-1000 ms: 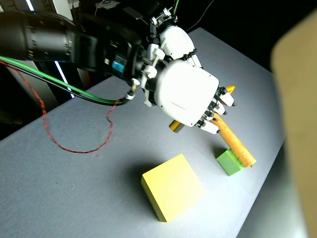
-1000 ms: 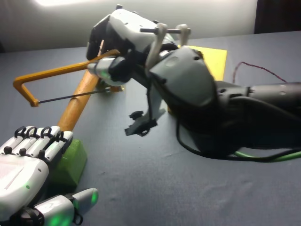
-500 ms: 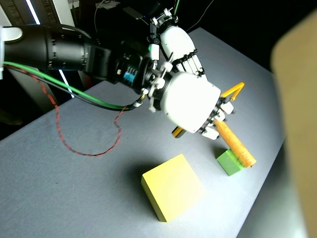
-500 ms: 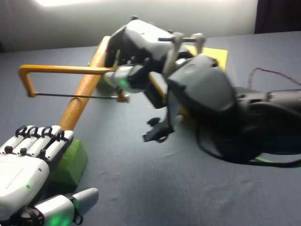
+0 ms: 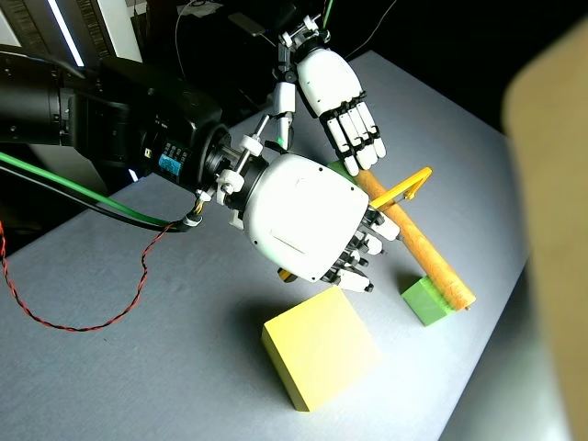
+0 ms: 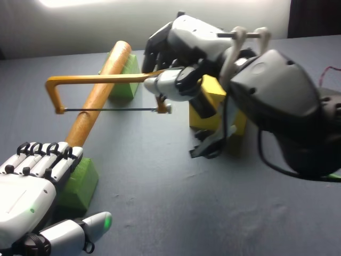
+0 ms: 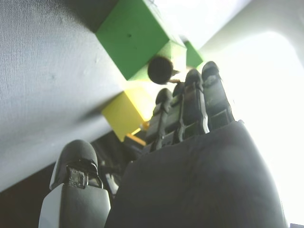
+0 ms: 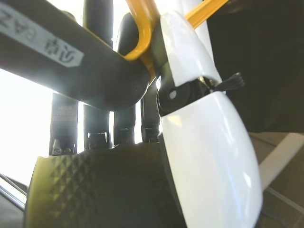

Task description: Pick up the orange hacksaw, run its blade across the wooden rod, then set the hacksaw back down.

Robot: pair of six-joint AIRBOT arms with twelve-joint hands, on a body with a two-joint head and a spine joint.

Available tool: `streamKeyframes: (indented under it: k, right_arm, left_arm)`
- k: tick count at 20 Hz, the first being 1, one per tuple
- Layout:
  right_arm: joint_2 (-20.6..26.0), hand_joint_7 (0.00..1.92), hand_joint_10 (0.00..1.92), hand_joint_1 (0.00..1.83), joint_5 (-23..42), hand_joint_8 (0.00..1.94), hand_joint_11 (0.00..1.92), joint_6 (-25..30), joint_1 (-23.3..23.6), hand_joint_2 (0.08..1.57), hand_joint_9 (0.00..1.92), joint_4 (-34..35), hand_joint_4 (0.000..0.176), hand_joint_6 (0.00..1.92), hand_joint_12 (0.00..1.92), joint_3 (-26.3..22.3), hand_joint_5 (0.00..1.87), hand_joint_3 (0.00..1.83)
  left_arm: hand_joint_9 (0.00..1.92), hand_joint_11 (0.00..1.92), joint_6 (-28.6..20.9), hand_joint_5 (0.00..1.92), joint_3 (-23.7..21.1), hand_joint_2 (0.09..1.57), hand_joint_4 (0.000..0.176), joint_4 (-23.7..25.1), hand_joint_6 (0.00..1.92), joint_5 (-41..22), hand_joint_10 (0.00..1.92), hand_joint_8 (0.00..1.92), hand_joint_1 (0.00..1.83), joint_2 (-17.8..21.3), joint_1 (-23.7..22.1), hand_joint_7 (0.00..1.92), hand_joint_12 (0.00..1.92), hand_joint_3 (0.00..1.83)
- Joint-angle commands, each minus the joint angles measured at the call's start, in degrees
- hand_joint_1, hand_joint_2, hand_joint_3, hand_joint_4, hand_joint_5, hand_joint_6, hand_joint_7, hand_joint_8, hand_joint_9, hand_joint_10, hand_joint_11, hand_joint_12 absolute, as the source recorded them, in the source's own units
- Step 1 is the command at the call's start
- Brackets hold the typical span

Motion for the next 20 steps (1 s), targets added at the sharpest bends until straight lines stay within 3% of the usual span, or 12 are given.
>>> streamKeyframes:
  k: [1, 6, 9, 12, 20]
  right_arm:
    - [-1.2, 0.99, 0.19, 1.2, 2.1, 1.01, 0.68, 0.0, 1.1, 1.17, 1.2, -4.0, 0.0, 1.26, 1.17, 0.8, 0.8, 0.0]
    - [-8.6, 0.97, 0.2, 1.19, 2.8, 1.05, 0.64, -0.8, 1.5, 1.17, 1.18, -4.0, 0.0, 1.26, 1.19, 6.3, 0.79, 0.0]
    - [-10.1, 0.98, 0.22, 1.2, 3.8, 1.04, 0.64, -0.9, 1.1, 1.17, 1.17, -4.0, 0.0, 1.24, 1.2, 7.4, 0.8, 0.0]
    - [-8.4, 0.99, 0.23, 1.2, 4.1, 1.02, 0.66, -1.5, 0.2, 1.16, 1.17, -4.0, 0.0, 1.23, 1.19, 6.3, 0.81, 0.0]
    - [3.4, 0.98, 0.32, 1.2, 1.2, 1.05, 0.66, -0.5, 0.4, 1.17, 1.16, -4.0, 0.0, 1.25, 1.21, -2.0, 0.79, 0.0]
  left_arm:
    - [0.01, 0.0, 0.0, 0.01, 0.1, 1.18, 0.0, 1.7, 0.0, -3.3, 0.0, 0.01, 0.0, -0.3, -0.5, 0.03, 0.0, 0.0]
    - [0.01, 0.0, 0.0, 0.02, 0.2, 1.18, 0.0, 1.7, 0.01, -3.3, 0.01, 0.01, 0.0, -0.3, -0.4, 0.04, 0.0, 0.0]
    - [0.0, 0.0, 0.0, 0.0, 0.3, 1.19, 0.0, 1.7, 0.0, -3.3, 0.0, 0.0, 0.0, -0.3, -0.4, 0.02, 0.0, 0.0]
    - [0.0, 0.0, 0.0, 0.0, 0.2, 1.19, 0.0, 1.7, 0.0, -3.3, 0.0, 0.0, 0.0, -0.3, -0.5, 0.01, 0.0, 0.0]
    - [0.0, 0.0, 0.0, 0.0, 0.1, 1.19, 0.0, 1.7, 0.0, -3.3, 0.0, 0.0, 0.0, -0.4, -0.6, 0.0, 0.0, 0.0]
